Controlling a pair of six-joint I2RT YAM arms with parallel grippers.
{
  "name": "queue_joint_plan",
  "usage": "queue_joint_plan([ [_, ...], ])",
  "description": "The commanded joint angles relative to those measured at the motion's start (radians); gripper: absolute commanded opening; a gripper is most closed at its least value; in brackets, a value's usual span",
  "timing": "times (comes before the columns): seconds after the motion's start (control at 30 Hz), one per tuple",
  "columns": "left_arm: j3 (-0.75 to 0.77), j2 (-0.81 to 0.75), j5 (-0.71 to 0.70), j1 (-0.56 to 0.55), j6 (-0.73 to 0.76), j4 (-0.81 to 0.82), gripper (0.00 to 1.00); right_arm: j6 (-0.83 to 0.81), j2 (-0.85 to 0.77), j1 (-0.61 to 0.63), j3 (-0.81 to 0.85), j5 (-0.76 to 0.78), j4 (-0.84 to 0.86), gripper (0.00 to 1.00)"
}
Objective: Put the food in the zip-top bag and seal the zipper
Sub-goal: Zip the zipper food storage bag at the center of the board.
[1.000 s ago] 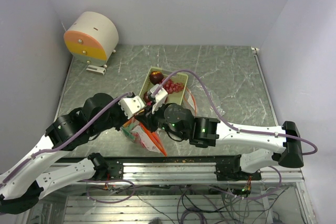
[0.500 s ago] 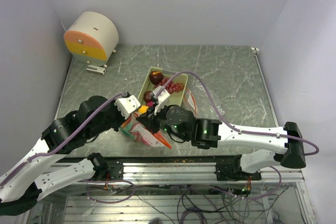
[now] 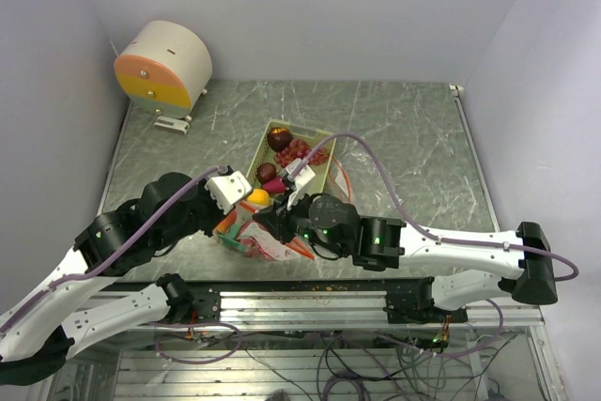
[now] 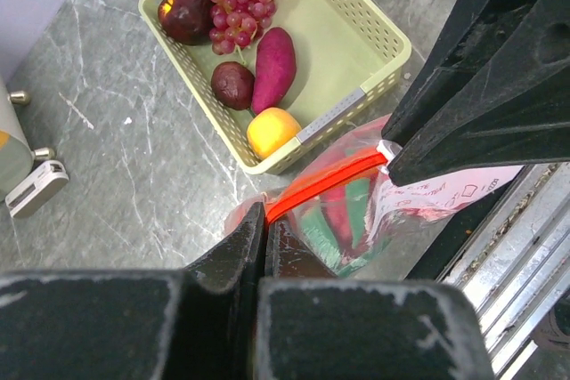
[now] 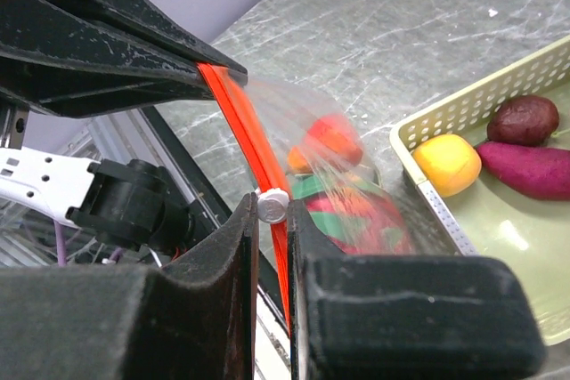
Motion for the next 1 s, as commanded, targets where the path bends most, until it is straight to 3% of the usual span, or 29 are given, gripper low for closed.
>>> queue_joint_plan([
  [0.0,0.052,-0.048,-0.176,0.012,0.007,0.123,0.07,0.022,-0.020,-0.003,-0.084,0.039,-0.215,0.00],
  [0.4,0.039,-0.067,-0.218,0.012,0.002,0.140,0.07,0.077,-0.112,-0.002,-0.149,0.067,-0.277,0.00],
  [0.77,0.032,-0.076,-0.211,0.012,-0.007,0.134,0.07,0.004,-0.088,-0.004,-0.095,0.065,-0.278,0.03],
  [0.83,0.033,-0.080,-0.211,0.012,-0.009,0.130,0.07,0.006,-0.085,-0.003,-0.093,0.060,-0.281,0.13],
  [0.97,0.030,-0.087,-0.219,0.012,-0.010,0.125,0.07,0.022,-0.102,-0.003,-0.097,0.066,-0.273,0.42],
])
